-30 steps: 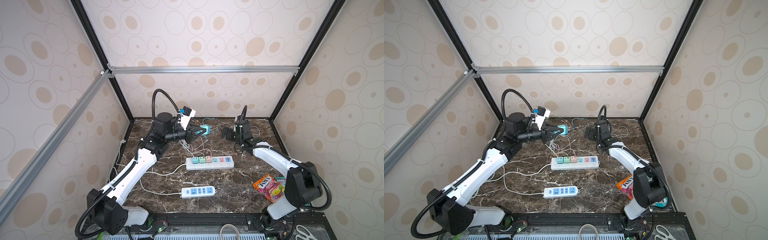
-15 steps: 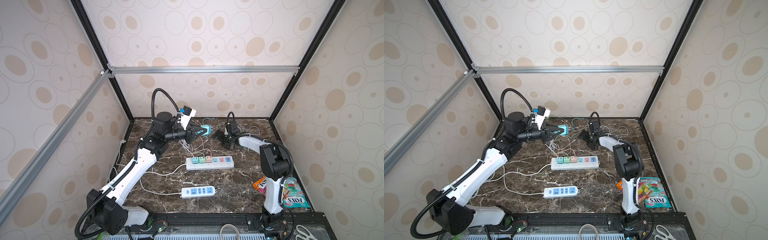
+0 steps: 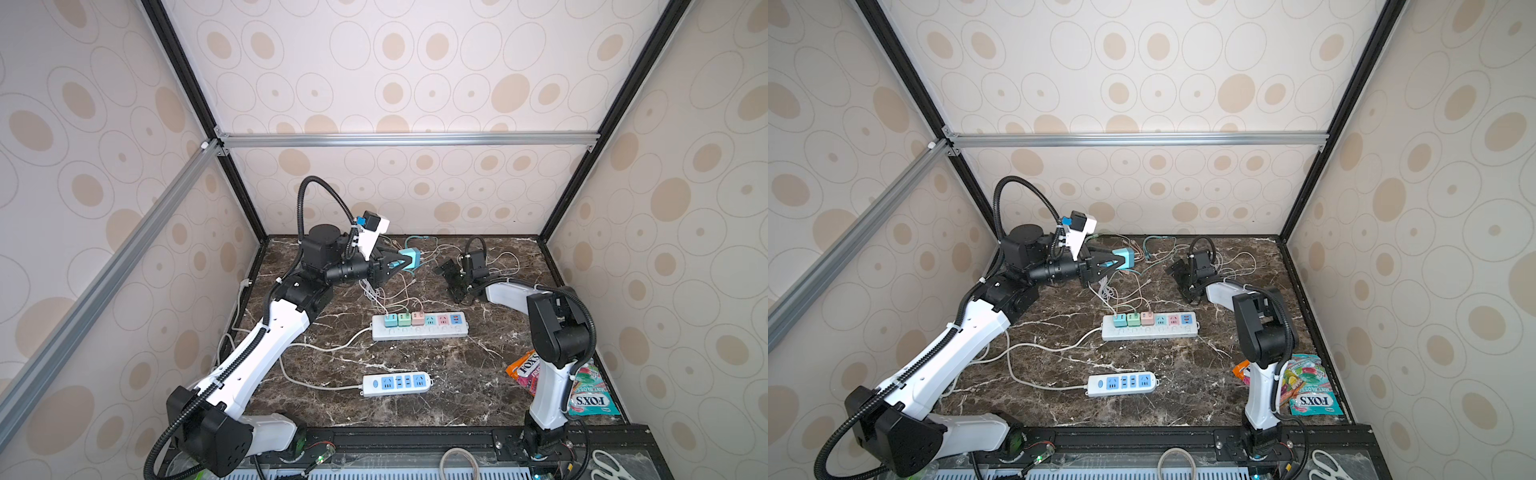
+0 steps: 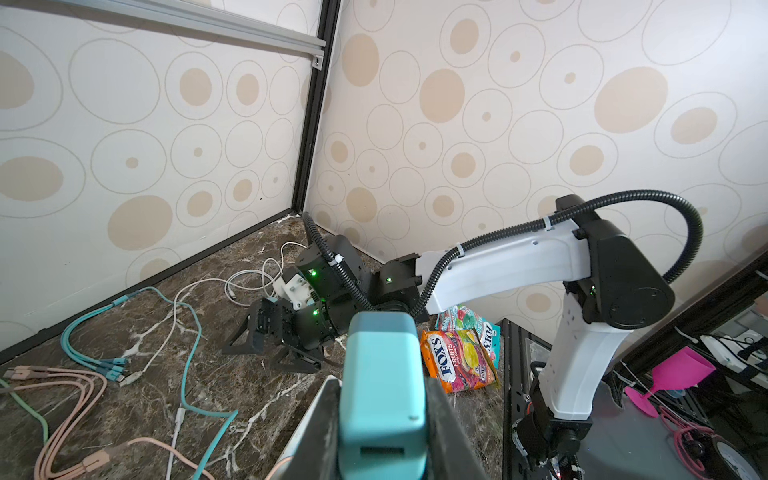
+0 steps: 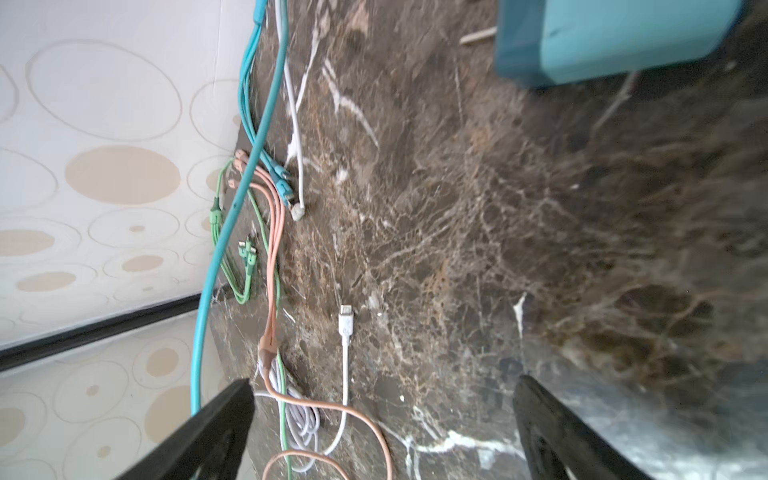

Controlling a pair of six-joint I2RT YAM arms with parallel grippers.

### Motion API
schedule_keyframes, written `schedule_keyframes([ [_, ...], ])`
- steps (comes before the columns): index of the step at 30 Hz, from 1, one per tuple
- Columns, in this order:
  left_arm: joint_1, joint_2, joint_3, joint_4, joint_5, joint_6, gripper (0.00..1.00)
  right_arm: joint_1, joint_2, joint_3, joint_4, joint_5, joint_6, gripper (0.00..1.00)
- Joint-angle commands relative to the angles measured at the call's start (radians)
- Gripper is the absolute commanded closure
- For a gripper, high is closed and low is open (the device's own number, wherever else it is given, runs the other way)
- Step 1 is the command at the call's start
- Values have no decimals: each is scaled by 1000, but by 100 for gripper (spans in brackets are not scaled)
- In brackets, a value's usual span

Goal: Insert the plug
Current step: 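Open the right gripper and withdraw it while the left gripper holds the charger, then grasp the teal cable with the right gripper and lift it upward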

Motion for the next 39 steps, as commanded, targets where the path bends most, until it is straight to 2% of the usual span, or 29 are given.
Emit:
schedule_keyframes([
  [1,0,-16,23,3,15,32,100,-28,29,9,154,-18,113,2],
  [8,0,-27,5,-7,6,35,100,-36,259,309,125,-95,170,5],
  [12,0,-42,-8,-9,-2,40,100,-36,370,415,131,-92,215,17],
  [13,-1,-46,-11,-9,-6,40,100,-35,391,436,145,-97,219,25],
  [15,0,-53,-15,-13,-11,44,100,-38,408,449,208,-117,210,47],
  [16,0,-54,-16,-20,-19,50,100,-40,399,438,239,-118,196,64],
  [17,0,-57,-19,-26,-25,55,100,-43,380,421,254,-110,174,77],
  [19,0,-59,-31,-39,-41,63,100,-48,299,366,232,-56,90,95],
  [20,-1,-60,-38,-42,-46,64,100,-49,253,341,210,-21,40,100],
  [22,0,-57,-56,-41,-47,61,100,-50,143,285,139,64,-80,100],
  [26,-1,-42,-69,-31,-36,51,100,-51,-42,191,76,204,-240,100],
  [29,-1,-26,-62,-32,-39,46,100,-53,-144,189,22,272,-362,100],
  [33,-7,-4,-52,-23,-24,36,100,-55,-228,263,-84,295,-512,100],
  [39,-24,24,-37,-27,-26,34,100,-55,-283,391,-222,273,-641,100],
])
